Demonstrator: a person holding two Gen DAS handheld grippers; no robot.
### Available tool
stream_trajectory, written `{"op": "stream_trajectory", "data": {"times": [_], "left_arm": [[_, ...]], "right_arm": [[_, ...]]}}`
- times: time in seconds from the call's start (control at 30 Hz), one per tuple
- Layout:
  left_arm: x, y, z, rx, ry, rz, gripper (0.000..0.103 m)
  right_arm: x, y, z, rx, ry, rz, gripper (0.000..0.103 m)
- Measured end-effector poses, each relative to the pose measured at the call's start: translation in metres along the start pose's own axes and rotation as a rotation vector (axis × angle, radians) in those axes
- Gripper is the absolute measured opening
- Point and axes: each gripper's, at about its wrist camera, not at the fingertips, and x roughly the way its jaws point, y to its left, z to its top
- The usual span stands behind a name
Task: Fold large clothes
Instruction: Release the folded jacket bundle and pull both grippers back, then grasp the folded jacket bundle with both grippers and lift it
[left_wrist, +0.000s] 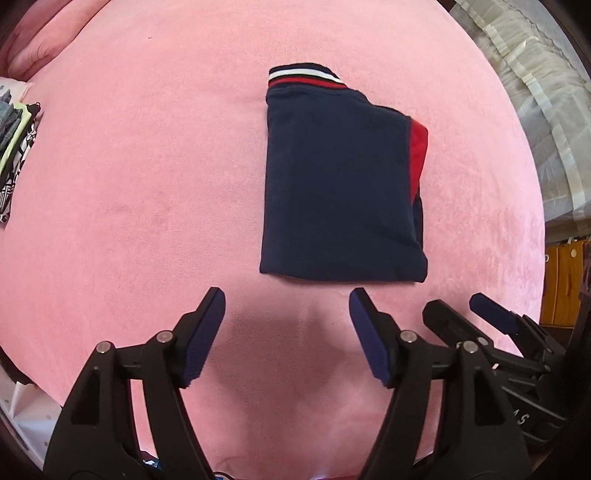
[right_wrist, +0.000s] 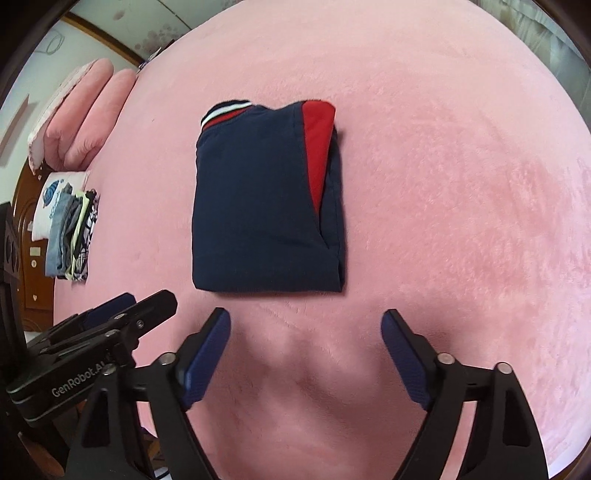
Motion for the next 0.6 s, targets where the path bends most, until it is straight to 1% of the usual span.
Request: {"op": "stream_trajectory", "data": {"times": [0.13, 0.23, 0.43, 0.5, 0.6], "left_arm": [[-0.009, 0.006, 0.003, -0.009, -0.014, -0.006, 0.07], [-0.013, 0.011, 0.004, -0.029, -0.011, -0.021, 0.072], [-0.017, 0.015, 0.005, -0.041, -0.017, -0.01, 0.073], [-0.015, 0.018, 0.006, -0.064, -0.015, -0.04, 0.073], [-0.004, 0.022, 0.01, -0.09, 0.001, -0.089, 0.073]], "right_arm": [[-0.013, 0.0, 0.004, -0.008, -0.013, -0.009, 0.097], [-0.02, 0.0, 0.008, -0.01, -0.018, -0.01, 0.099], [-0.028, 0.001, 0.018, -0.042, -0.04, -0.048, 0.101], [-0.025, -0.003, 0.02, -0.02, -0.037, -0.036, 0.101], [-0.013, -0.014, 0.022, 0.04, 0.0, 0.033, 0.101]]}}
